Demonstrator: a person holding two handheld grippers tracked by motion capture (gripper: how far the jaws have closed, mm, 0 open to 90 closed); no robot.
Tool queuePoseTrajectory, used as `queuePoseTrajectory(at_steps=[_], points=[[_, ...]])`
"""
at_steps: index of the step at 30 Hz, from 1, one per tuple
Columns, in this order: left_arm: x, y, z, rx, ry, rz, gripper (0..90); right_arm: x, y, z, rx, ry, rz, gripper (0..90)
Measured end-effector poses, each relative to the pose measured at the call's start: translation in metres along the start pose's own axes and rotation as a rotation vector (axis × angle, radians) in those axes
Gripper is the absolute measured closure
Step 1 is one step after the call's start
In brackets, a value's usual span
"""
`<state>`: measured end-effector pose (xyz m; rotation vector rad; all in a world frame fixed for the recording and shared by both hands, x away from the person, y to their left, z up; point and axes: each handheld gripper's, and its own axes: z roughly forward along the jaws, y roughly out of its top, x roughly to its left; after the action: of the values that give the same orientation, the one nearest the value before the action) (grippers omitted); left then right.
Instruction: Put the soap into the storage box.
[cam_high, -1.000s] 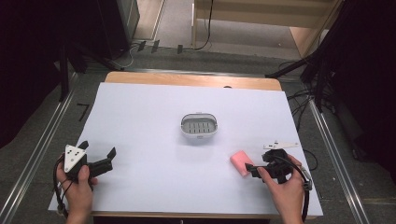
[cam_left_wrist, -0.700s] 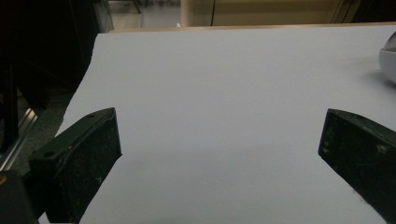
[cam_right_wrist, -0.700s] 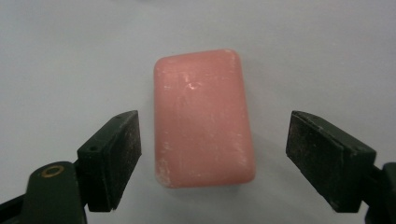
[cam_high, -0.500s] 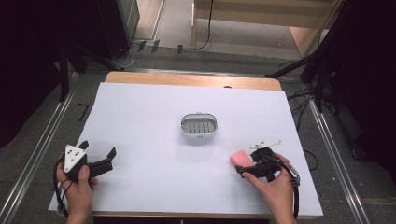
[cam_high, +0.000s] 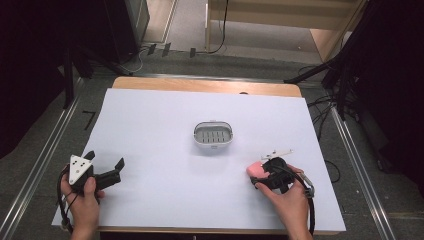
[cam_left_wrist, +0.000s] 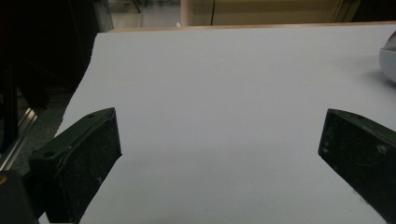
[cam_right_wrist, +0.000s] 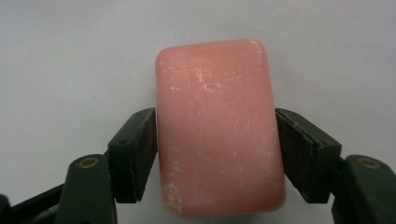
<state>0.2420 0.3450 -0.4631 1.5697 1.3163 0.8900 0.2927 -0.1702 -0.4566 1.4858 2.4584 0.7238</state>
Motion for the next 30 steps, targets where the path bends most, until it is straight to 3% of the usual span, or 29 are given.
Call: queuePoseTrajectory(at_steps=[17, 30], points=[[0.0, 0.0, 0.0, 0.001, 0.0, 0.003, 0.0, 0.002, -0.0003, 0.0028, 0.012, -0.02, -0.049, 38.3], [-0.0001, 0.0, 0.0, -0.001, 0.0, 0.001, 0.0, 0.0007, 0.0079, -0.0009, 0.005, -0.009, -0.125, 38.4]])
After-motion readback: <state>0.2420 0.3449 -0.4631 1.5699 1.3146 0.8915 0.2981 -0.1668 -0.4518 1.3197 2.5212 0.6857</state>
